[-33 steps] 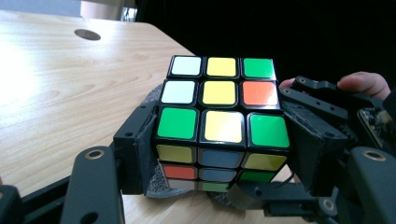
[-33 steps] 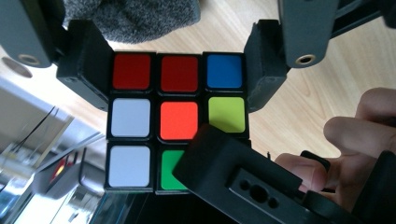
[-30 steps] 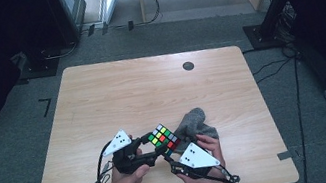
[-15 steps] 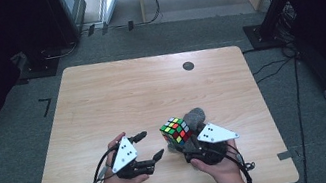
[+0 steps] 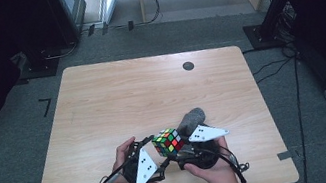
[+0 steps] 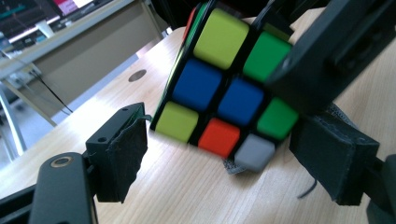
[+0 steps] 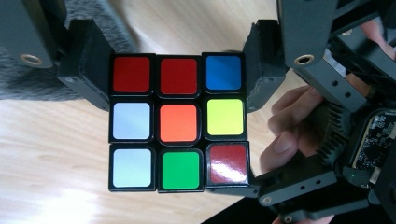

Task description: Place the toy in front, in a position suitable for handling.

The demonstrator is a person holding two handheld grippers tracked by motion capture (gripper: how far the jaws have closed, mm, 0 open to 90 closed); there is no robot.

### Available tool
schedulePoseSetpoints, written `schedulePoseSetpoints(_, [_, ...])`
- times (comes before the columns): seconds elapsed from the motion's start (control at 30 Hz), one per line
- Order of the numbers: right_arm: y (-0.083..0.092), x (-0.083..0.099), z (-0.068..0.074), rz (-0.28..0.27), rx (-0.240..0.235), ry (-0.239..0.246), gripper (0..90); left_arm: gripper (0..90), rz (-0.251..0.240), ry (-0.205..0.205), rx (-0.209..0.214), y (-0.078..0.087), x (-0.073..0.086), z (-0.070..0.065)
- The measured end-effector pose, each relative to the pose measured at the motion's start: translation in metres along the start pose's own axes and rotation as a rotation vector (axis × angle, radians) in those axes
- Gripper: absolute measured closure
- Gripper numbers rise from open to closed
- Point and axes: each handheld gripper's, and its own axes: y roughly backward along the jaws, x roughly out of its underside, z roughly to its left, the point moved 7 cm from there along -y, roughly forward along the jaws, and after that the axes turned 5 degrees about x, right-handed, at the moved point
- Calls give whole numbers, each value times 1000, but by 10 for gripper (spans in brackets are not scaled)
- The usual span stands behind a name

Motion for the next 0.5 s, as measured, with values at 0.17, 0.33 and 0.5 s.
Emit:
schedulePoseSetpoints(0.17, [-3,1,2,6,-11,-12,344,271,11,-34,-26,-1,2,-1])
schedulePoseSetpoints(0.33, [-2,1,-1,9,-30,-41,340,303,15,-42,-41,-1,2,-1])
schedulePoseSetpoints(0.5, [4,-5,-4,-16,-58,-28,330,323,-3,-2,-23,0,1,1])
